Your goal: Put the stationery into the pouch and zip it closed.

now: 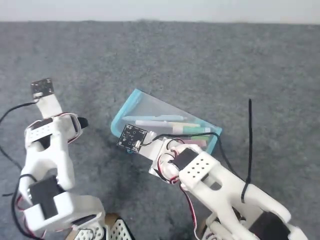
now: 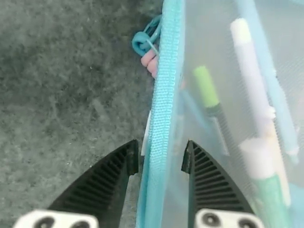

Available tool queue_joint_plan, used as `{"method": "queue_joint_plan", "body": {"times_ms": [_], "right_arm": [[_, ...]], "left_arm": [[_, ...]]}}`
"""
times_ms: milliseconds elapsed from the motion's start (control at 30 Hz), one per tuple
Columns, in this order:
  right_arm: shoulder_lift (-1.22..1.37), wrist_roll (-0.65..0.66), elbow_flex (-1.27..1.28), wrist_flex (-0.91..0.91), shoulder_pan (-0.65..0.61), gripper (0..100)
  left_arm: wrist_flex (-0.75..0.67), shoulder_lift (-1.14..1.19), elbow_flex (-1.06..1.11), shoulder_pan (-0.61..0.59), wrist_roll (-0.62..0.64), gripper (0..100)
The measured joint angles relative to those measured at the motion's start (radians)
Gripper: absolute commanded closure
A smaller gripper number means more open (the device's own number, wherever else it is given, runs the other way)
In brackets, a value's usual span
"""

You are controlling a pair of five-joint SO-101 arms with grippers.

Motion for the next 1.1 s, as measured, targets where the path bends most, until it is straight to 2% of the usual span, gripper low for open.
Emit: {"method": "queue_joint_plan", "body": {"times_ms": [133,533,900,1000,1100], "right_arm": [[0.074,0.002,-0.015,-0.029,-0.002,84.2],[0.104,0.002,-0.048,-0.037,0.095,84.3],[0.114,0.043,-0.072,-0.081,0.367,84.3],[0.114,0.043,-0.114,-0.003,0.391,84.0],[0.063,0.048,-0.126,0.1,0.338,83.9]], "left_arm": [[0.0,0.0,0.0,0.0,0.0,72],[0.0,0.0,0.0,0.0,0.0,72],[0.0,0.0,0.0,0.0,0.0,72],[0.0,0.0,0.0,0.0,0.0,72],[0.0,0.0,0.0,0.0,0.0,72]]}}
